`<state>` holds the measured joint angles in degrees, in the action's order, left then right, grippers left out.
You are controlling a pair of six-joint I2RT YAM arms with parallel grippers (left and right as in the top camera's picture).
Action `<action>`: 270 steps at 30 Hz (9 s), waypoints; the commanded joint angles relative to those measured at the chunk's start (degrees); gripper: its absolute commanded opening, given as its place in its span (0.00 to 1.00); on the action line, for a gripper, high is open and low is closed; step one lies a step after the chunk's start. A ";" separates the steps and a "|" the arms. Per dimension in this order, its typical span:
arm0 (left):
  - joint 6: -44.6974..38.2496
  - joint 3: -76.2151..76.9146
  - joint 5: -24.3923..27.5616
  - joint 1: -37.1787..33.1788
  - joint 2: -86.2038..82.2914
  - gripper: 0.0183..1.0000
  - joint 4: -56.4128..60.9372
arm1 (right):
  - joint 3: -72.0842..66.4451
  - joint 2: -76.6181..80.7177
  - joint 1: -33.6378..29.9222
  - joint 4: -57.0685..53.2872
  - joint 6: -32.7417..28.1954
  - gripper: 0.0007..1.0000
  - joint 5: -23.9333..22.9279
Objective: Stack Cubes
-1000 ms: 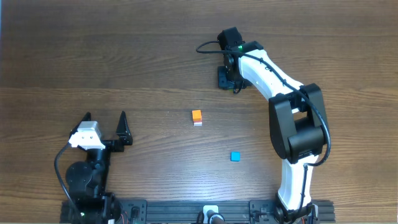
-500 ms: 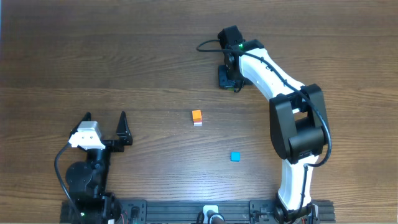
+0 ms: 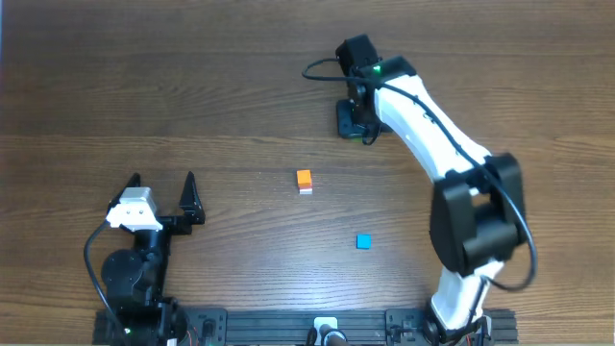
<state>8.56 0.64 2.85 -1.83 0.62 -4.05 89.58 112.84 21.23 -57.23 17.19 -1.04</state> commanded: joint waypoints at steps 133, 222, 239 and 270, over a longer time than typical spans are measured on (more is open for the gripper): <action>-0.85 -0.31 0.55 -0.33 -0.28 1.00 -0.11 | 9.40 4.50 23.06 -16.63 25.49 0.01 -5.88; -0.85 -0.31 0.55 -0.33 -0.28 1.00 -0.11 | -46.31 -26.23 17.00 9.25 21.73 0.97 -0.74; -0.85 -0.31 0.55 -0.33 -0.28 1.00 -0.11 | -46.31 -26.23 17.57 9.38 24.35 0.66 0.39; -0.85 -0.31 0.55 -0.33 -0.28 1.00 -0.11 | -46.31 -26.23 18.60 9.25 26.49 0.30 1.03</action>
<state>8.56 0.64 2.85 -1.83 0.62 -4.05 43.53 86.37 39.46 -48.10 43.55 -0.03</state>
